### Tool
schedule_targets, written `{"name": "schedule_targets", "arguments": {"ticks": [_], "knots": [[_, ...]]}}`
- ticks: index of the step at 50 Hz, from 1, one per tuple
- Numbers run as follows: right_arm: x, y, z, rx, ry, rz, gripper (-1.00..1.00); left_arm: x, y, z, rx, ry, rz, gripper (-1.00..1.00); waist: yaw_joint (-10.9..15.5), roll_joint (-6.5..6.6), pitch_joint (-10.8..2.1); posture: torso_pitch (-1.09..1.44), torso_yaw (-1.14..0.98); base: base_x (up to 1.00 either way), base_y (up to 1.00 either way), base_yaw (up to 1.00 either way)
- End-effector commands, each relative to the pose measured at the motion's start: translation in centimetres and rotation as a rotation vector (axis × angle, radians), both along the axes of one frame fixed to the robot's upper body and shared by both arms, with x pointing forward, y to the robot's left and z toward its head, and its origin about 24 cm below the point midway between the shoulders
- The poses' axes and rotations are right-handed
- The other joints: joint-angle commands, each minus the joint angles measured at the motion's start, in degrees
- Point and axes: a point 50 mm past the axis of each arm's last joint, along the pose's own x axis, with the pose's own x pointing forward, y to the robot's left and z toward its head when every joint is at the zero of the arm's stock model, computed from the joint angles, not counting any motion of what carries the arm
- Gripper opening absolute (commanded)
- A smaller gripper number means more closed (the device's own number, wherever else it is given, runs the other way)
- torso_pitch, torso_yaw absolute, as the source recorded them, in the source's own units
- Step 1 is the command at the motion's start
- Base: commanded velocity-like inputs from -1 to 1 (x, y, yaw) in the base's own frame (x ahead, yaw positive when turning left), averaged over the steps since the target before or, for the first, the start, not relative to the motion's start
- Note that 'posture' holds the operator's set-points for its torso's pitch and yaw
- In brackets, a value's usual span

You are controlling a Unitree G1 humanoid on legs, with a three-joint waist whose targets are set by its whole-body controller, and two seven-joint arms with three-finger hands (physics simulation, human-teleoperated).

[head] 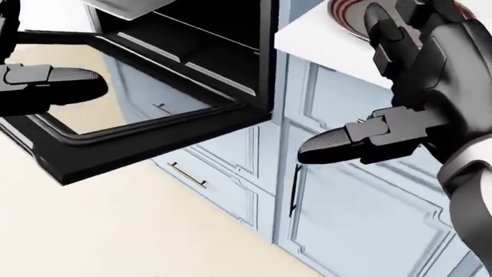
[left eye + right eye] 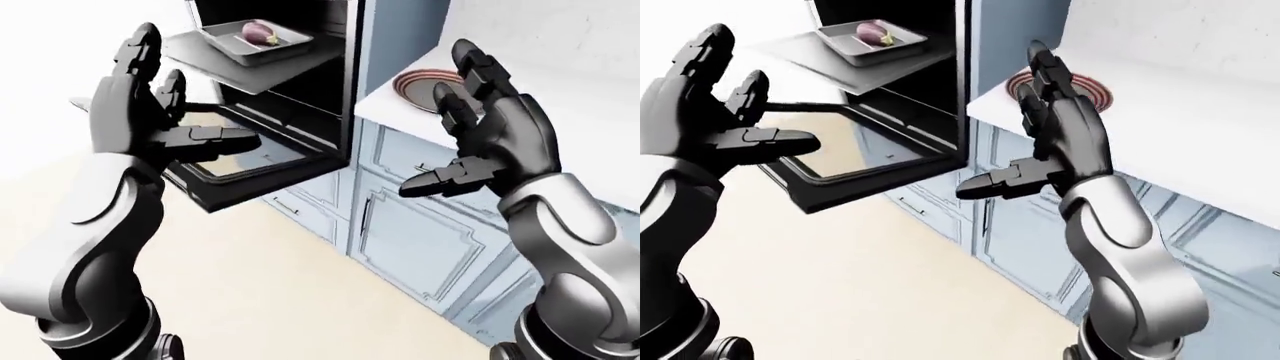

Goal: Pick the eggplant from the top rack in the oven and place it on the plate on the counter.

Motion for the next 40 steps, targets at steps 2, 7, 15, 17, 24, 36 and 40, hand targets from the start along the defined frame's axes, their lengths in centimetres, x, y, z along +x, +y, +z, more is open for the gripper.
{"name": "schedule_targets", "arguments": {"ticks": [2,7,15,17,24,36,40], "knots": [[-0.6,0.1,1.0,0.010,-0.070,0.008,1.00,-0.4,0.3,0.9,-0.011,-0.051,0.010,1.00,0.3,0.19,-0.24,0.00,0.00,0.09,0.00,1.00],[-0.4,0.0,1.0,0.014,-0.067,-0.007,1.00,-0.6,0.1,1.7,-0.013,-0.055,-0.001,1.00,1.3,-2.32,-0.66,0.00,0.00,0.10,0.00,1.00],[-0.8,-0.5,2.0,0.016,-0.080,-0.014,1.00,-0.5,-0.4,2.0,-0.004,-0.056,-0.015,1.00,0.0,-8.57,0.39,0.00,0.00,0.16,0.00,1.00],[-0.8,-0.5,2.1,0.015,-0.082,-0.013,1.00,-0.4,-0.4,1.8,-0.007,-0.055,-0.016,1.00,0.1,-8.36,-0.46,0.00,0.00,0.16,0.00,1.00],[-0.8,-0.7,3.0,0.035,-0.093,-0.018,1.00,-0.3,-0.4,1.7,-0.016,-0.050,-0.018,1.00,-0.7,-4.15,-0.44,0.00,0.00,0.16,0.00,1.00],[-0.8,-1.2,4.9,0.058,-0.133,-0.037,1.00,-0.2,-1.2,2.3,-0.004,-0.058,-0.035,1.00,-1.2,-0.69,-0.36,0.00,0.00,0.10,-0.04,0.58],[-0.7,-1.2,5.1,0.095,-0.144,-0.048,1.00,-0.2,-1.2,2.1,-0.005,-0.057,-0.037,1.00,-1.5,-0.02,-1.16,0.00,0.00,0.00,-0.38,0.00]]}}
